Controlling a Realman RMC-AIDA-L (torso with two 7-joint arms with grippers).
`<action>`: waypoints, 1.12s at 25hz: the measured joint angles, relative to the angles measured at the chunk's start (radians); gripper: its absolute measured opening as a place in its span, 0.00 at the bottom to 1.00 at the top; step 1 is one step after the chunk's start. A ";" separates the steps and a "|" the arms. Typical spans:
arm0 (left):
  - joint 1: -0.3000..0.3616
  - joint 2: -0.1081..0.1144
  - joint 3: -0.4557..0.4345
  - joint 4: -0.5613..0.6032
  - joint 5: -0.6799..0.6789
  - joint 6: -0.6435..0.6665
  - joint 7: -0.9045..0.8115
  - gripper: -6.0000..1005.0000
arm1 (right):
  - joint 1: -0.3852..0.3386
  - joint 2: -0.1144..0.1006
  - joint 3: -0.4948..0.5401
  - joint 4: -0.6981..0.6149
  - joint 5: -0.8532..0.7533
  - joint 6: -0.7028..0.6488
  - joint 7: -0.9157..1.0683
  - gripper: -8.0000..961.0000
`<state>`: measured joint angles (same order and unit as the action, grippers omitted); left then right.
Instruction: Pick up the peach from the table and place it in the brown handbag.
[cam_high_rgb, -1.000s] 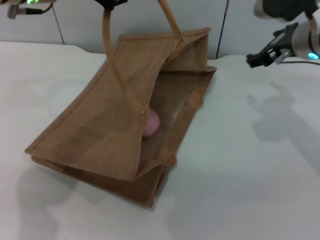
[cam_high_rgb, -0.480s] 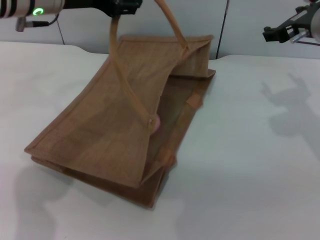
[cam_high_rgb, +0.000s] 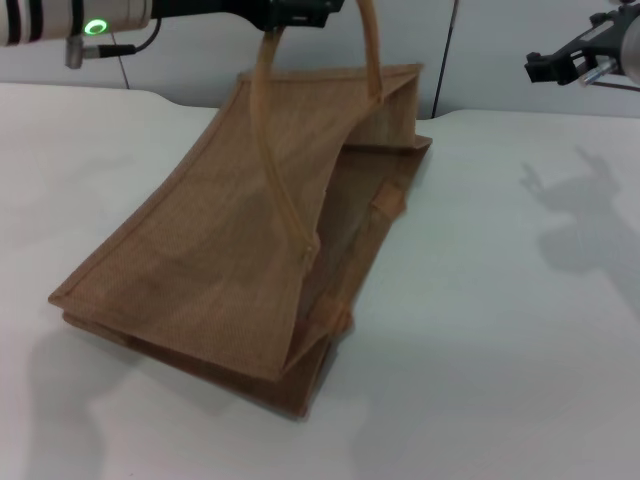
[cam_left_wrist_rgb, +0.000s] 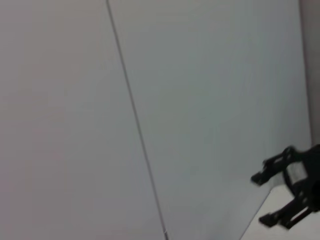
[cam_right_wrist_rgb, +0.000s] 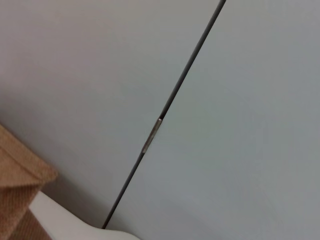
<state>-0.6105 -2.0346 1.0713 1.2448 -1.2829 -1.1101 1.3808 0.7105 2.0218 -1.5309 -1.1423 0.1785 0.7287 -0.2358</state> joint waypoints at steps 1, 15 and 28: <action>0.002 0.000 -0.001 0.000 -0.018 -0.004 0.006 0.89 | 0.000 0.000 0.000 0.000 0.000 0.000 0.000 0.91; 0.012 -0.006 -0.008 -0.059 -0.138 -0.046 0.110 0.88 | 0.004 -0.002 0.003 0.012 0.001 -0.001 0.002 0.91; 0.217 -0.009 -0.040 -0.167 -0.510 0.333 0.322 0.87 | -0.204 0.006 -0.103 -0.065 0.004 -0.471 0.127 0.91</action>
<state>-0.3932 -2.0434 1.0310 1.0776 -1.7932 -0.7768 1.7026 0.5069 2.0274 -1.6343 -1.2069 0.1822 0.2577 -0.1090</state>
